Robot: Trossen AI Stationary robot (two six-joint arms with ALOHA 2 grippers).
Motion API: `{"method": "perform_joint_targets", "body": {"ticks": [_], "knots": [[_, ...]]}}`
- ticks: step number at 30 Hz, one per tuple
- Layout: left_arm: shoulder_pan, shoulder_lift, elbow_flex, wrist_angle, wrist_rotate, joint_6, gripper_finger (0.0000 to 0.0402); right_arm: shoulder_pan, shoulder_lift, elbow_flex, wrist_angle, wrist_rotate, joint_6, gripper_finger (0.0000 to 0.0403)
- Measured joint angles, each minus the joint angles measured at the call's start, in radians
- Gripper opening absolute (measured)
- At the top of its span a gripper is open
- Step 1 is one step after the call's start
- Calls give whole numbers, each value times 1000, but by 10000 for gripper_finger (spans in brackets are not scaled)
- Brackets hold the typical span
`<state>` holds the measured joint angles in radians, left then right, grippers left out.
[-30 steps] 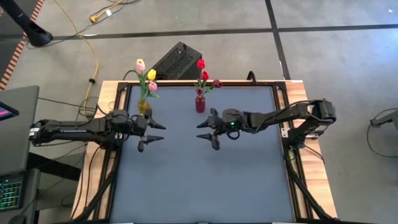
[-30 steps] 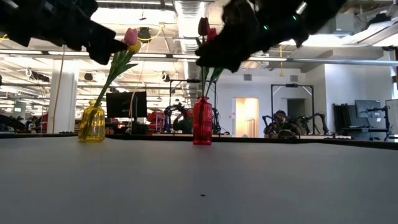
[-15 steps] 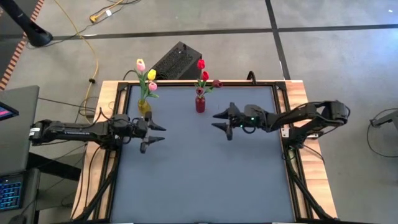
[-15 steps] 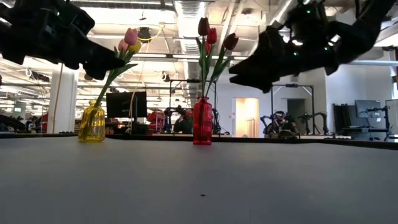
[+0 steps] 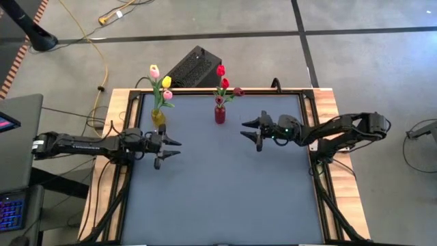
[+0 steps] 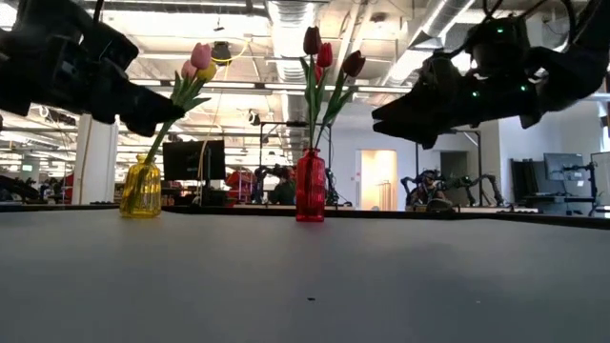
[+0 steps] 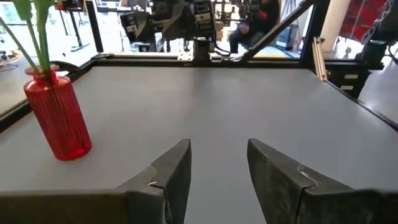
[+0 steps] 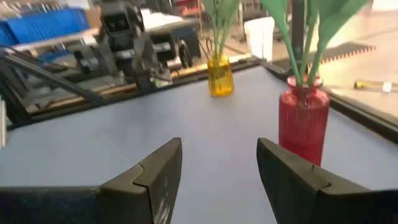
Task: Sort flowers into vase by color
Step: Return to Home Position
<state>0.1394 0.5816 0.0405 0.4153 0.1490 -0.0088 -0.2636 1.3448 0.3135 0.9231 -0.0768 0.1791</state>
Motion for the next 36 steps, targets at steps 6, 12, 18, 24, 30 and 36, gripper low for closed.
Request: {"method": "perform_joint_targets", "body": {"ticks": [6, 12, 18, 24, 30, 36], "knots": [[1, -7, -14, -31, -25, 4, 134, 1, -4, -60, 100, 0, 22, 234], [1, -101, -14, -144, -28, 4, 129, -24, -80, -133, 112, 4, 67, 234], [1, -228, -13, -229, -49, 5, 129, -71, -194, -175, 72, 4, 105, 234], [0, -327, -13, -313, -61, 4, 129, -93, -379, -200, -140, 3, 119, 234], [0, -373, -12, -330, -85, 5, 129, -90, -572, -209, -372, 62, 117, 234], [0, -380, -12, -337, -86, 8, 129, -66, -647, -209, -481, 110, 101, 234]]}}
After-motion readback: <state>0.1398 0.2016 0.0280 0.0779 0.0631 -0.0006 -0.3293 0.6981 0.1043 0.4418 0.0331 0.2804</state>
